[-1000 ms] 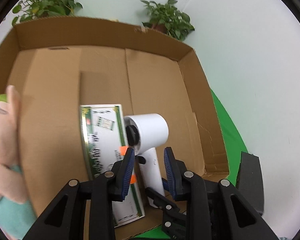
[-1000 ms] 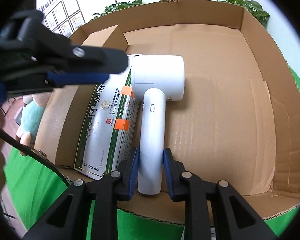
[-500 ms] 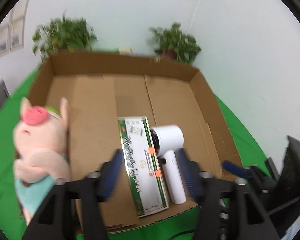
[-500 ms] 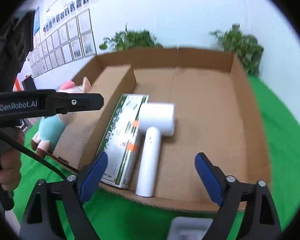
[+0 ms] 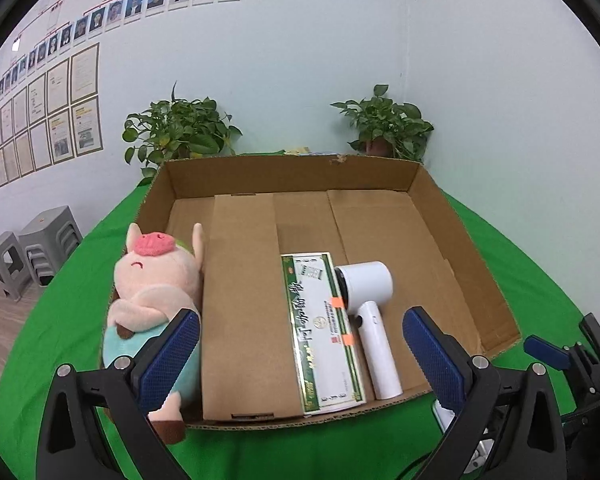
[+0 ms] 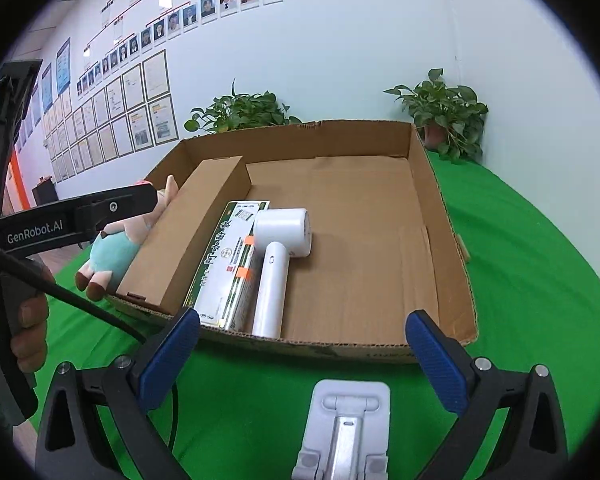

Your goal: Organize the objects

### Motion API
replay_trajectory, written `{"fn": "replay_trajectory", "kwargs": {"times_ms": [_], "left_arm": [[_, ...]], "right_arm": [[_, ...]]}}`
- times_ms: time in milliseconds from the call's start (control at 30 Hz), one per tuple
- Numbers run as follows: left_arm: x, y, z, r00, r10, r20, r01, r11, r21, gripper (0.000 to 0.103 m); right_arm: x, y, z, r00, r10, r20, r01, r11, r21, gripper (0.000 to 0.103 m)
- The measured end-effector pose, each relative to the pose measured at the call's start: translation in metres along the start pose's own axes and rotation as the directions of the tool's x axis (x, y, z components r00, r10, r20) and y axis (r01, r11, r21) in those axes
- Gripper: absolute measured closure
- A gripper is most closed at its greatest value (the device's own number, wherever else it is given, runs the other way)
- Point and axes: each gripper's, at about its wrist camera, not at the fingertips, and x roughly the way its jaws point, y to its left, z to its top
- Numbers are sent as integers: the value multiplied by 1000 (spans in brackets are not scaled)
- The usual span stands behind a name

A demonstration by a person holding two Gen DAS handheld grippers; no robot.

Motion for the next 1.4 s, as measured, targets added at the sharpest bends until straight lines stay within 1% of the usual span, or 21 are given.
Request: {"fn": "replay_trajectory", "kwargs": {"times_ms": [67,133,333,467,767,900,1400], "left_arm": [[1,-4,-3,1000,9,-1,-9,1000,9,1],[-2,-5,-6,999,32,1,-32,999,19,1],[-18,-8,-16,997,76,34,-77,997,27,1],[-20,-7,-22,997,73,25,-73,997,21,1],[-20,-3,-28,993,113,12,-113,994,-1,1],[-22,-2,-31,993,118,14,-118,993,-4,1],[-20,2,-35,993,120,11,-120,992,-23,1]], "right_arm": [[-4,2,-1,1000,8,9,-8,1000,-9,1],[-5,2,-2,1000,-8,18,8,1000,-20,1],[-5,7,-5,1000,-13,19,14,1000,-16,1],[-8,11,-7,1000,2,21,-2,1000,-21,1],[-16,19,-6,998,23,52,-21,999,-45,1],[-20,22,-7,997,36,66,-32,998,-50,1],[-30,29,-2,995,33,92,-28,998,-53,1]]}}
